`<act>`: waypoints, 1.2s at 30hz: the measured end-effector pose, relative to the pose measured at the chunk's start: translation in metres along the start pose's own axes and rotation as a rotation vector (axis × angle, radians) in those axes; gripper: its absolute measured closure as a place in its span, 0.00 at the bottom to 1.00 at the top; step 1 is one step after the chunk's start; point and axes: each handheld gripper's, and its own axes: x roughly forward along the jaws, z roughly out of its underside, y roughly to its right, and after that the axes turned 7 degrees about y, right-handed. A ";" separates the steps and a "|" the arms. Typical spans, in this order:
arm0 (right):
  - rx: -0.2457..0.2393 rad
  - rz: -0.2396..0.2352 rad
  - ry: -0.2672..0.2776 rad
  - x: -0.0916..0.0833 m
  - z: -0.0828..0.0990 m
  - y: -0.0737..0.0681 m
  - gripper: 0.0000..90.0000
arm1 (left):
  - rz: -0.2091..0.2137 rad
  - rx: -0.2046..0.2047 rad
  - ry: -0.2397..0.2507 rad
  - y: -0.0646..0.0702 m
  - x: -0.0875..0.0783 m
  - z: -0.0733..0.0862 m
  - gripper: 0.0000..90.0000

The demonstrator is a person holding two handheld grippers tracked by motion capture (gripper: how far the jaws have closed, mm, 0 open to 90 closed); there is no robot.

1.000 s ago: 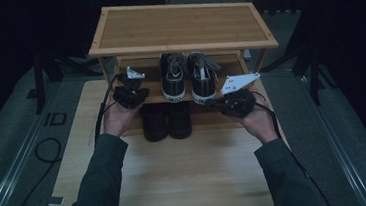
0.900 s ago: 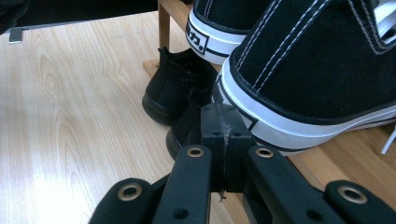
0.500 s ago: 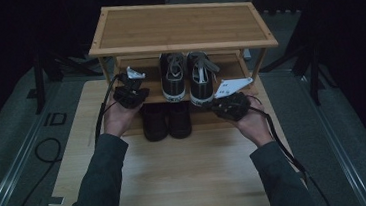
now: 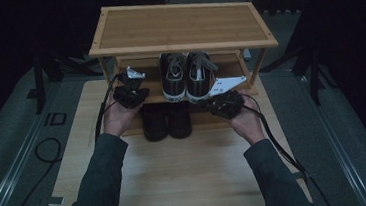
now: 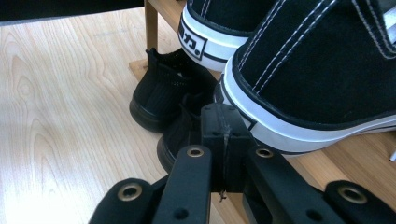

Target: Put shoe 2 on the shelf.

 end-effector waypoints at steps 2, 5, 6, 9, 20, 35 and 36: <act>-0.007 0.003 -0.001 0.001 -0.001 0.000 1.00 | 0.000 -0.001 0.000 0.000 0.000 0.000 1.00; -0.013 0.008 -0.006 0.003 -0.002 -0.001 1.00 | -0.001 -0.001 0.001 0.000 0.000 0.000 1.00; -0.014 0.010 -0.006 0.003 -0.002 0.000 1.00 | -0.001 -0.002 0.000 0.000 0.000 0.000 1.00; -0.017 0.013 -0.015 0.004 -0.002 -0.001 1.00 | 0.000 -0.001 0.000 0.000 0.000 0.000 1.00; -0.005 0.030 -0.011 0.010 0.000 0.002 1.00 | 0.000 -0.002 0.002 0.000 0.000 0.000 1.00; 0.015 0.002 -0.047 -0.008 0.014 0.010 1.00 | 0.004 -0.019 0.012 -0.001 0.000 0.001 1.00; 0.018 0.007 -0.054 -0.010 0.016 0.012 1.00 | 0.003 -0.019 0.013 -0.001 0.000 0.001 1.00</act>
